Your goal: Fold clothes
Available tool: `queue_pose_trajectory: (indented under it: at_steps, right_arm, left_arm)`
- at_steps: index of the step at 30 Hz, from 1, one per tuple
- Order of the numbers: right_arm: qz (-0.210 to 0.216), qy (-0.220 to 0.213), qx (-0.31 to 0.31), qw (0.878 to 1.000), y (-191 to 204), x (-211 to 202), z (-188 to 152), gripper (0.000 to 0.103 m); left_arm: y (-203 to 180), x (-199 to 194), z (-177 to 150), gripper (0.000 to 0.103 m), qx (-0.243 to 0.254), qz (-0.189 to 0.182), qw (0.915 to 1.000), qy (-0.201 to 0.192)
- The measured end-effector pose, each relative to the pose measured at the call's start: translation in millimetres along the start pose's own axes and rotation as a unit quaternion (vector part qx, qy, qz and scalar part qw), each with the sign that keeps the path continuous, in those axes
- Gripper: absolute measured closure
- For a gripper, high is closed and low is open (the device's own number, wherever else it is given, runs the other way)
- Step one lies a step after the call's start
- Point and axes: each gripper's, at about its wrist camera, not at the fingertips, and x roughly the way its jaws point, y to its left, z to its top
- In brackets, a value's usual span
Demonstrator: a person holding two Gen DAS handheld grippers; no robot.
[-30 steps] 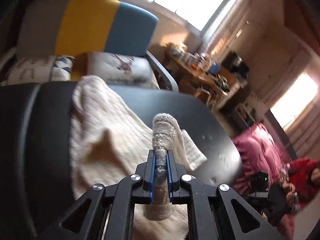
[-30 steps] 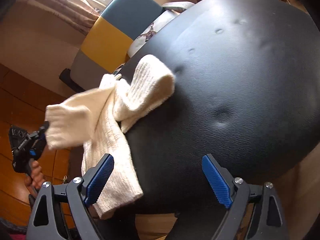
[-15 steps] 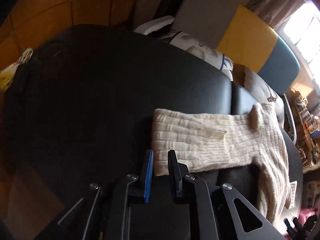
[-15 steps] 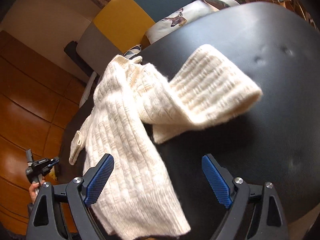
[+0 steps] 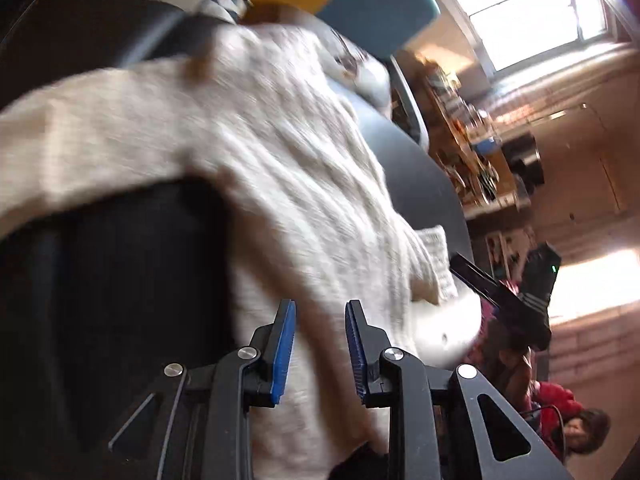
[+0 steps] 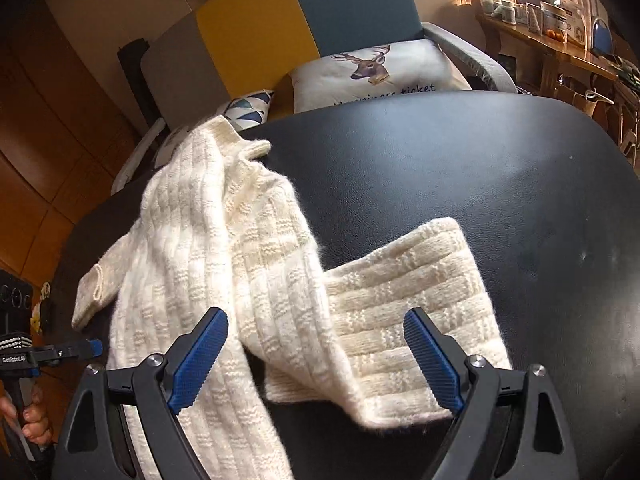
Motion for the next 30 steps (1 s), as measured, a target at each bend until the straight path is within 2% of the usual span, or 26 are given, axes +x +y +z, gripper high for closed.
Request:
queue_pose_trajectory:
  at_steps: [6,8,9,10,11,13,15,17,19,24,26,28,30]
  right_arm:
    - [-0.004,0.038,-0.001,0.999,-14.8,32.6,-3.4,0.011]
    - [-0.007,0.044,-0.003,0.999,-17.8,39.6,-7.5,0.011]
    - [-0.007,0.041,-0.006,0.999,-17.5,39.6,-8.8,0.011]
    - [-0.007,0.038,-0.01,0.999,-17.3,39.4,-10.1,0.011]
    - [-0.007,0.039,-0.011,0.999,-17.2,38.4,-10.5,0.011]
    - [-0.004,0.039,-0.009,0.999,-18.4,35.9,-9.9,0.011]
    - [0.007,0.041,0.002,0.999,-22.9,36.0,-9.0,0.011]
    - [0.013,0.041,0.013,0.999,-26.7,38.7,-7.8,0.01]
    - [0.018,0.039,0.016,0.999,-26.1,39.4,-7.5,0.004]
    - [0.016,0.038,0.014,0.999,-22.3,41.7,-7.5,0.001]
    - [0.016,0.038,0.01,0.999,-21.7,42.8,-8.1,0.0]
    - [0.017,0.039,0.006,0.999,-21.9,43.4,-8.4,0.0]
    - [0.01,0.044,0.0,0.999,-20.6,44.4,-8.3,0.0]
  left_arm:
    - [-12.6,38.6,-0.2,0.072,-0.019,0.017,0.9992,0.03]
    - [-14.2,42.8,-0.8,0.073,-0.025,0.013,0.9991,0.031]
    - [-18.3,42.9,-2.5,0.077,-0.011,0.018,0.9994,0.028]
    - [-22.7,42.4,-4.7,0.085,0.004,0.026,0.9993,0.025]
    - [-26.3,41.7,-6.8,0.087,0.011,0.035,0.999,0.024]
    - [-26.5,39.9,-9.5,0.087,0.002,0.042,0.9987,0.03]
    - [-19.6,24.9,-13.1,0.087,-0.017,0.025,0.9992,0.027]
    - [-18.6,17.1,-17.0,0.081,-0.019,0.034,0.9991,0.018]
    - [-18.6,17.5,-22.6,0.076,-0.017,0.044,0.9987,0.018]
    - [-24.3,33.9,-36.1,0.072,-0.005,0.057,0.9982,0.02]
    - [-29.6,43.7,-38.4,0.075,0.004,0.058,0.9981,0.02]
    - [-37.7,45.9,-38.1,0.092,0.015,0.053,0.9984,0.01]
    - [-44.4,24.7,-33.4,0.094,0.016,0.013,0.9995,-0.023]
